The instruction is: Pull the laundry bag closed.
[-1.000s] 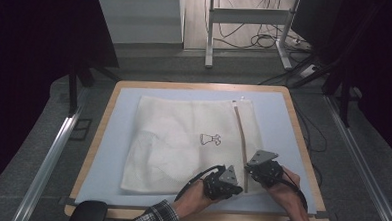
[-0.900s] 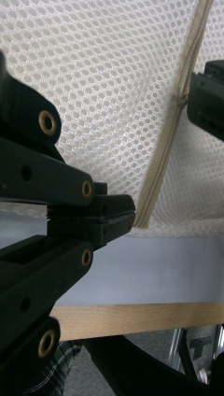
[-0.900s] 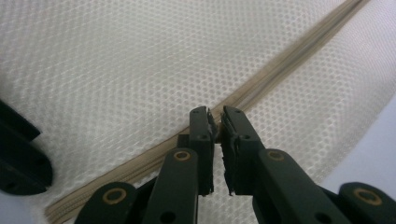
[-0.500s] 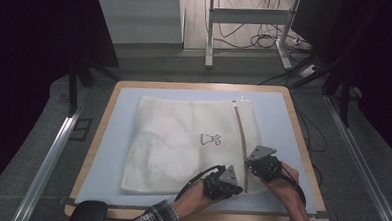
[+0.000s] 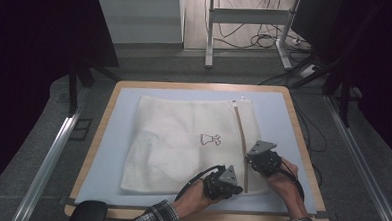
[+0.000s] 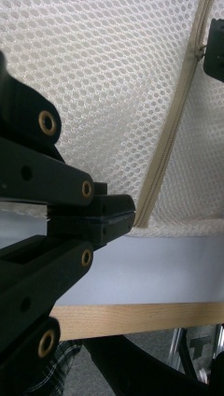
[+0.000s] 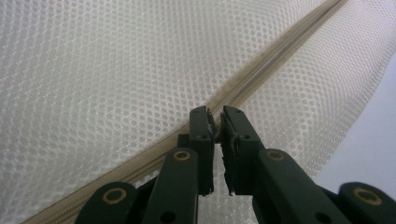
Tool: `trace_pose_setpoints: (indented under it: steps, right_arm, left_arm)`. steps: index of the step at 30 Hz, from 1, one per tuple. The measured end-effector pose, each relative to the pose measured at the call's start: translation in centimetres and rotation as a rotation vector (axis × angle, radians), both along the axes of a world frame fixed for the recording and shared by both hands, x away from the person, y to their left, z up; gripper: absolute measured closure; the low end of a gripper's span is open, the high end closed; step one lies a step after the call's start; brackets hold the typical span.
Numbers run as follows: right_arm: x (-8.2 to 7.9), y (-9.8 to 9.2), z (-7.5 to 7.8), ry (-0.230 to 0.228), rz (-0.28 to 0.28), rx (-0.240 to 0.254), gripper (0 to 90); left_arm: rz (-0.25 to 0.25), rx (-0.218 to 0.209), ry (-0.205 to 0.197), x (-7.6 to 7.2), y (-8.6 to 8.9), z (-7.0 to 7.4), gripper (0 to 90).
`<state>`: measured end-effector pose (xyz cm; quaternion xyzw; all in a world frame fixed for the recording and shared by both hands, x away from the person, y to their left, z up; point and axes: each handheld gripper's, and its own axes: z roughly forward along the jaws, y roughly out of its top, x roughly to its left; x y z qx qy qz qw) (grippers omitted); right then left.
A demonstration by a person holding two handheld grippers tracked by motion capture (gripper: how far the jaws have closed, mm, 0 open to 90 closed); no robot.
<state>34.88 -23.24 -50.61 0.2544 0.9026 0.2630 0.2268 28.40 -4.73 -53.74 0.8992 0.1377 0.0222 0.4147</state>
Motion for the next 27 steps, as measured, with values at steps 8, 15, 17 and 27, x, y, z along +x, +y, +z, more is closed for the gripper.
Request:
trace_pose_setpoints:
  steps: [8, 15, 17, 27]
  right_arm:
    - [0.7, 0.0, -0.1, 0.000, -0.007, 0.004, 81.8]
    - [1.3, 0.2, 0.0, 0.002, -0.011, 0.000, 81.8]
    - [1.5, 0.2, 0.0, 0.003, -0.018, 0.002, 81.8]
    - [2.4, 0.7, 0.0, -0.004, -0.037, -0.012, 81.9]
  left_arm:
    - [0.000, 0.001, 0.000, 0.0, 0.0, 0.0, 90.0]
    - [0.000, 0.003, -0.005, -0.1, 0.0, 0.0, 89.9]
    - [0.000, 0.003, -0.006, -0.1, 0.0, 0.0, 90.0]
    - [0.004, -0.003, -0.024, -0.3, -0.1, 0.0, 90.0]
